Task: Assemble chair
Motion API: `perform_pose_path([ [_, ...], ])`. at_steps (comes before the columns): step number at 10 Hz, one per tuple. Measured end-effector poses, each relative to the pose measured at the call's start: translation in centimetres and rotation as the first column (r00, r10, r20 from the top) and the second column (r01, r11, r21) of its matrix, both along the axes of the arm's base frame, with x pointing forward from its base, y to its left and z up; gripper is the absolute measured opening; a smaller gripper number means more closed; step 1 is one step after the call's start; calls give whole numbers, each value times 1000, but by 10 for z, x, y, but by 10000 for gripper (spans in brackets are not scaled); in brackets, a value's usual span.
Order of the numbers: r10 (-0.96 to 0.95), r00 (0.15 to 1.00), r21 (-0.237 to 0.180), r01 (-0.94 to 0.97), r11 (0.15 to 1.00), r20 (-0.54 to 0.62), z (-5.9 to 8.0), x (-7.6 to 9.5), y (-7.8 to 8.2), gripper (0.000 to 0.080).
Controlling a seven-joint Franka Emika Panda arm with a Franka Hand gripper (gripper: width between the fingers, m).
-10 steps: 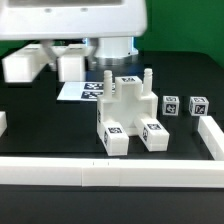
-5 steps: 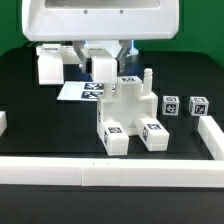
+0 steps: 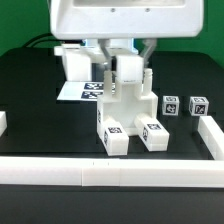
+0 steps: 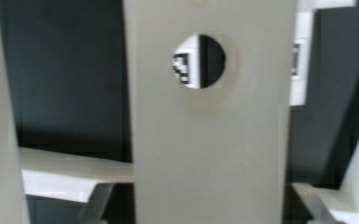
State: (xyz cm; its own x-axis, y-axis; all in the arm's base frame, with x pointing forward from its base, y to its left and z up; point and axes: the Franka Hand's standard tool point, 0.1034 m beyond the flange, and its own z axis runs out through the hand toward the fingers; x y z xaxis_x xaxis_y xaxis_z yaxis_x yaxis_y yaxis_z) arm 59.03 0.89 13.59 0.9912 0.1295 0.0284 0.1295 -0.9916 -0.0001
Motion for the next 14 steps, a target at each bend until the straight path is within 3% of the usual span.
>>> perform_pose_path([
  [2, -38, 999, 0, 38, 999, 14, -2, 3, 13, 284],
  [5, -39, 999, 0, 39, 999, 21, -2, 2, 14, 284],
  [10, -26, 999, 12, 25, 1000, 33, -2, -18, 37, 284],
  [14, -27, 999, 9, 26, 1000, 29, -6, -20, 35, 284],
])
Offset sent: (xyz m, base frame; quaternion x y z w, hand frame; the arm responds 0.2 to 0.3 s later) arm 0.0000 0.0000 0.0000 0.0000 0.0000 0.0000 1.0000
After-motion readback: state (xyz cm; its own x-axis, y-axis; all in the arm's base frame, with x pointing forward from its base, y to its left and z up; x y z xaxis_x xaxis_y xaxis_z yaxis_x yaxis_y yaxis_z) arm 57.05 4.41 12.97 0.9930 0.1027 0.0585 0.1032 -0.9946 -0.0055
